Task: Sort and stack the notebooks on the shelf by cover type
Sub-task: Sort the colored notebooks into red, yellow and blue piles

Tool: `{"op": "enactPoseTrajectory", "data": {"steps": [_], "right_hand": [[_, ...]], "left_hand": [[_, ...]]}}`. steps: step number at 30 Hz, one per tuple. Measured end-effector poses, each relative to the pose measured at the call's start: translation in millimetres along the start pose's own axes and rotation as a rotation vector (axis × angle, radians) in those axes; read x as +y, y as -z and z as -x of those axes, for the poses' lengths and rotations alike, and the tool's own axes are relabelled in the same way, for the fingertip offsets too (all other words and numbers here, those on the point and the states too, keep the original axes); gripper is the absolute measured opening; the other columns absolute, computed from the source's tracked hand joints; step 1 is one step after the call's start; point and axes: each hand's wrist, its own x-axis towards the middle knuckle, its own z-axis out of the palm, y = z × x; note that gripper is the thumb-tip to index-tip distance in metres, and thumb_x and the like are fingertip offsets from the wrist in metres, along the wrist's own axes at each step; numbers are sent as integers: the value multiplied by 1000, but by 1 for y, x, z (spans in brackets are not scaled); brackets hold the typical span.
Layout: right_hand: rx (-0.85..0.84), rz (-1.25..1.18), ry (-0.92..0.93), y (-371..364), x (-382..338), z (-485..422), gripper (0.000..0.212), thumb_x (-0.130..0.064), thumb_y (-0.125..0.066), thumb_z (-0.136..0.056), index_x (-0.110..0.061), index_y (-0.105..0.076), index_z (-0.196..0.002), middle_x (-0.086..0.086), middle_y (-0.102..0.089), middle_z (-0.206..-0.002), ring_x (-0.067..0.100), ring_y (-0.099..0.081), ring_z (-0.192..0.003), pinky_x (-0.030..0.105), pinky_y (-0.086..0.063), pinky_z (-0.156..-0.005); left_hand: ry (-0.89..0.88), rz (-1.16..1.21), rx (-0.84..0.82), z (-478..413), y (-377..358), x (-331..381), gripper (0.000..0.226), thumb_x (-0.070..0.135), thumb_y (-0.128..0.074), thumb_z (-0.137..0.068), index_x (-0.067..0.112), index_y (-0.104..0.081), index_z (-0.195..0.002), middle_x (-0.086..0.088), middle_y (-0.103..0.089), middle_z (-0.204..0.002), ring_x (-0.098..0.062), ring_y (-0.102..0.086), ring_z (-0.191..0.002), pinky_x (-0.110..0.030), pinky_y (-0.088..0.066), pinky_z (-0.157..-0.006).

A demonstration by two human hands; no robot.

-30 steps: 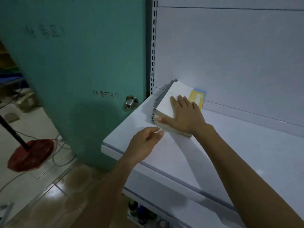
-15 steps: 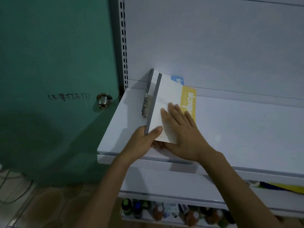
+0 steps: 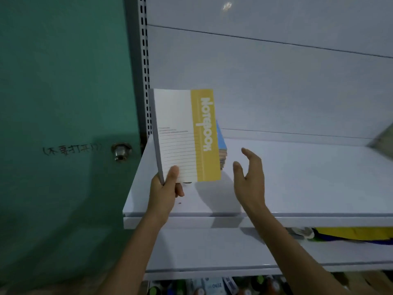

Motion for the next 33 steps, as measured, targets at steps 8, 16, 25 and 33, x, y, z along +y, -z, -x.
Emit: {"op": "enactPoseTrajectory", "data": {"steps": [8,16,25,33], "right_hand": [[-606,788,503,-43,-28,-80,71,-34,-58,-90,-12,-24,-149,15,-24,-153,32,-22,-142,39,-23,-113],[-310,848,572,-36,-23,-52,40,-22,-57,-88,-12,-45,-124,8,-55,-113,28,-60,-95,30,-36,-62],[114,133,174,10,-1,-27,37,-28,-39,-102,-15,-52,-133,2,-60,-77,27,-61,-66,39,-54,-60],[221,453,551,67,9,-18,43,-10,-51,-92,-8,-51,-135,15,-67,-117,28,-70,-85,27,-56,-65]], "left_hand": [[2,57,15,-4,1,-3,30,46,-51,-88,21,-65,-97,-7,-52,-55,-7,-41,-44,-19,-38,-44],[30,129,30,-5,1,-5,29,48,-54,-84,25,-67,-96,-2,-52,-55,-6,-42,-44,-19,-38,-45],[73,268,-72,-1,-2,10,21,40,-58,-84,30,-70,-97,-17,-71,-77,-9,-38,-40,-18,-34,-40],[29,123,-191,13,-77,23,17,34,-53,-94,26,-63,-105,-17,-72,-80,-8,-38,-38,-19,-36,-40]]}}
